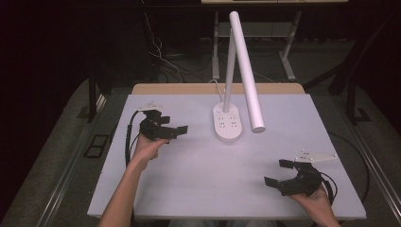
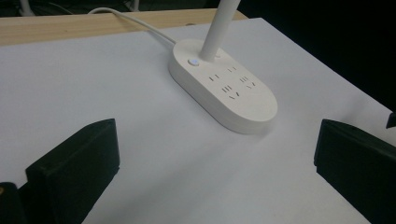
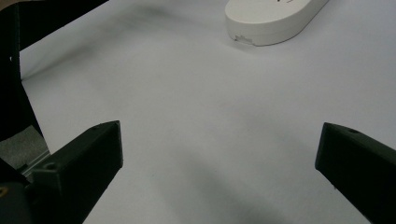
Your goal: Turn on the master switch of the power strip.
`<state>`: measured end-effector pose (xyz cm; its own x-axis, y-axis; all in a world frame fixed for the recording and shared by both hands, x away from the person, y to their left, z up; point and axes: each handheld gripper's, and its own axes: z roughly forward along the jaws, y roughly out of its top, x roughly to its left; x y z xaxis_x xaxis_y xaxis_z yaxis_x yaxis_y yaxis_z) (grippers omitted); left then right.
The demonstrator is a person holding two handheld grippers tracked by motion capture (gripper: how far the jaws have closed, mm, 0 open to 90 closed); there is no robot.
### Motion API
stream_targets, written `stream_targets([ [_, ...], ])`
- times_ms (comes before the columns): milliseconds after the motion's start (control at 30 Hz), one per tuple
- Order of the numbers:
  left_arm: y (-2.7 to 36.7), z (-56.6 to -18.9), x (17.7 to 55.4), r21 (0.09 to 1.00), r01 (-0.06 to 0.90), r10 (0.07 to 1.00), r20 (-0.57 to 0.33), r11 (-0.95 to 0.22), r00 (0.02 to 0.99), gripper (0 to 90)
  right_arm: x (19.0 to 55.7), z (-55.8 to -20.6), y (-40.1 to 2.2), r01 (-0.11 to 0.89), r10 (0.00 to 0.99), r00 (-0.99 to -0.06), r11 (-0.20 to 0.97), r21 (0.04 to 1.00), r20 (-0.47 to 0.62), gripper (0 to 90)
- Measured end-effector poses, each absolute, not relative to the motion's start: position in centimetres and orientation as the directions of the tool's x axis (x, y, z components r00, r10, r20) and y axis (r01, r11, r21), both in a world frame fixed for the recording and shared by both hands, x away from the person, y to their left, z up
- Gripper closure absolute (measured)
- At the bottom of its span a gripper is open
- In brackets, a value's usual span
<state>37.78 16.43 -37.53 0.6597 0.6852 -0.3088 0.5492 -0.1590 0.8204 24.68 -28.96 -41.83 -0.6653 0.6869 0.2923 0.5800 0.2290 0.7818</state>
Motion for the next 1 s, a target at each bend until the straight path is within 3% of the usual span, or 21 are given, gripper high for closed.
stream_targets([
  [1000,17.9,-41.0,27.9,0.831,0.525,0.681,-0.276,-0.186,0.678,0.0,24.6,-41.9,-28.7,0.583,0.686,-0.666,0.232,0.779,0.294,0.2],
])
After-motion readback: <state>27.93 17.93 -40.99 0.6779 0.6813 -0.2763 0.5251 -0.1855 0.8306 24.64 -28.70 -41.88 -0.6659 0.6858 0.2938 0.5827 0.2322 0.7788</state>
